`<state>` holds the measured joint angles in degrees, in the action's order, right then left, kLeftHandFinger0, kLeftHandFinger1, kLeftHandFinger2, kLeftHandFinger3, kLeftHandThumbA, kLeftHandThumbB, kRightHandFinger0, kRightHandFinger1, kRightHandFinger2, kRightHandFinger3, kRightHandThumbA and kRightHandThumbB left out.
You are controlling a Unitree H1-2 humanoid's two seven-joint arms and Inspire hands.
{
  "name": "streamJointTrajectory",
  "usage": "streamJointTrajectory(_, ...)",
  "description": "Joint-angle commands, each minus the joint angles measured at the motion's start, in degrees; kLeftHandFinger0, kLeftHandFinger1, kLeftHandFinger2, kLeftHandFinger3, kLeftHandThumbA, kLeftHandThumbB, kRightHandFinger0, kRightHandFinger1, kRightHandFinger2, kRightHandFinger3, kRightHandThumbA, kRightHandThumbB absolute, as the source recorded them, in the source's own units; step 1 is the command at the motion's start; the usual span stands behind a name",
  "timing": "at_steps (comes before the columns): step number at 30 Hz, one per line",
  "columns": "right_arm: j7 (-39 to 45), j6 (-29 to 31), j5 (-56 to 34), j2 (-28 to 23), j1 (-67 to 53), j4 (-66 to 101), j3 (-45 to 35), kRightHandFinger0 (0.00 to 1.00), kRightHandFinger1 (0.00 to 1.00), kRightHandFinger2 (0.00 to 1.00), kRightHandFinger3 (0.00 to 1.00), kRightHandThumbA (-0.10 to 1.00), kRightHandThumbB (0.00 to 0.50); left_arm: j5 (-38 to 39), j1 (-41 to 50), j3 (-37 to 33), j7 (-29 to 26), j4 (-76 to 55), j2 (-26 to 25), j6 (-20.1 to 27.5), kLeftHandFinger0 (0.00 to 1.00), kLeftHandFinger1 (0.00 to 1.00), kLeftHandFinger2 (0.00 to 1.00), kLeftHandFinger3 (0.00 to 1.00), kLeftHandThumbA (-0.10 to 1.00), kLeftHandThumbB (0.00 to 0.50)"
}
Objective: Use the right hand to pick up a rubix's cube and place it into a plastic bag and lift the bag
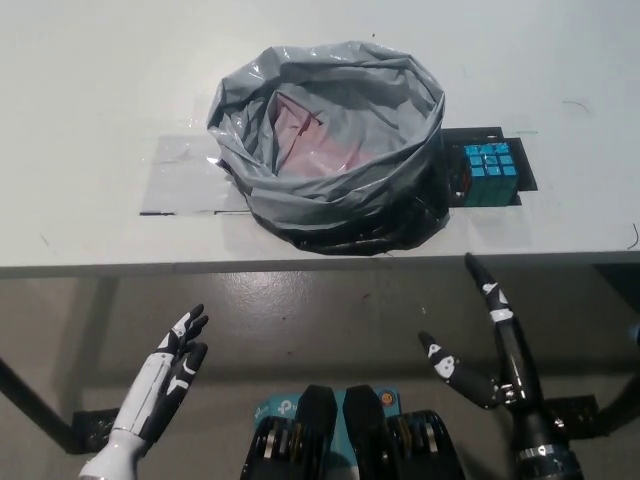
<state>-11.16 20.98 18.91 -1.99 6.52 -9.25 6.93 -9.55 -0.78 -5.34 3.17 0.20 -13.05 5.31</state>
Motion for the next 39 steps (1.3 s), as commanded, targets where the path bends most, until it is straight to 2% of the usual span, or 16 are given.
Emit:
streamJointTrajectory(1,-12.1,5.3,10.4,3.1,5.3,6.9,-4.3,1.0,1.0,1.0,1.0,0.77,0.262,-1.0,-0.8,0.1,0.0,-2.1,-0.6,3.9,1.0,1.0,1.0,1.0,1.0,0.119)
streamJointTrajectory(3,-11.9,3.5,10.9,3.1,6.1,7.8,-4.7,1.0,1.0,1.0,1.0,0.72,0.25,-0.7,-0.6,0.1,0.0,-2.0,-0.5,4.6,1.0,1.0,1.0,1.0,1.0,0.128)
streamJointTrajectory(5,-10.9,-1.2,11.4,2.6,9.0,8.2,-6.0,1.0,1.0,1.0,1.0,0.78,0.286,-0.5,-0.4,-0.1,0.3,-1.7,-0.4,5.1,1.0,1.0,1.0,1.0,1.0,0.151)
streamJointTrajectory(8,-10.2,-3.0,9.6,3.0,11.8,7.3,-7.2,1.0,1.0,1.0,1.0,0.75,0.295,-0.4,-0.2,-0.1,0.3,-1.7,-0.2,5.0,1.0,1.0,1.0,1.0,1.0,0.165)
streamJointTrajectory(11,-10.9,-4.5,9.5,3.2,15.7,3.8,-8.1,1.0,1.0,1.0,1.0,0.73,0.282,-0.9,-0.3,-0.1,0.2,-1.5,-0.1,5.1,1.0,1.0,1.0,1.0,1.0,0.171)
streamJointTrajectory(13,-10.3,-5.8,6.8,3.8,17.9,1.3,-8.8,1.0,1.0,1.0,1.0,0.75,0.325,-1.0,-0.3,-0.1,0.3,-1.4,0.0,4.8,1.0,1.0,1.0,1.0,1.0,0.182)
streamJointTrajectory(17,-10.8,-7.3,6.1,4.4,22.2,-3.6,-9.4,1.0,1.0,1.0,1.0,0.79,0.34,-1.0,-0.1,0.0,0.2,-1.4,0.1,5.1,1.0,1.0,1.0,1.0,1.0,0.177)
streamJointTrajectory(25,-14.5,-13.8,8.4,4.4,29.3,-12.2,-10.7,1.0,1.0,1.0,1.0,0.86,0.395,-0.7,0.5,-0.3,0.7,-1.6,0.3,5.0,1.0,1.0,1.0,1.0,1.0,0.185)
streamJointTrajectory(29,-15.4,-14.8,8.1,4.2,30.2,-15.3,-10.6,1.0,1.0,1.0,1.0,0.82,0.391,-0.1,1.8,-0.5,1.2,-1.8,0.1,5.7,1.0,1.0,1.0,1.0,1.0,0.183)
streamJointTrajectory(30,-15.8,-14.6,7.9,4.0,30.8,-16.3,-10.6,1.0,1.0,1.0,1.0,0.79,0.376,0.0,1.8,-0.4,1.2,-1.7,0.1,5.8,1.0,1.0,1.0,1.0,1.0,0.185)
streamJointTrajectory(39,-20.0,-12.8,7.0,2.1,34.2,-25.3,-10.8,1.0,1.0,1.0,1.0,0.79,0.423,-0.5,2.4,-0.3,1.1,-2.3,0.3,5.4,1.0,1.0,1.0,1.0,1.0,0.188)
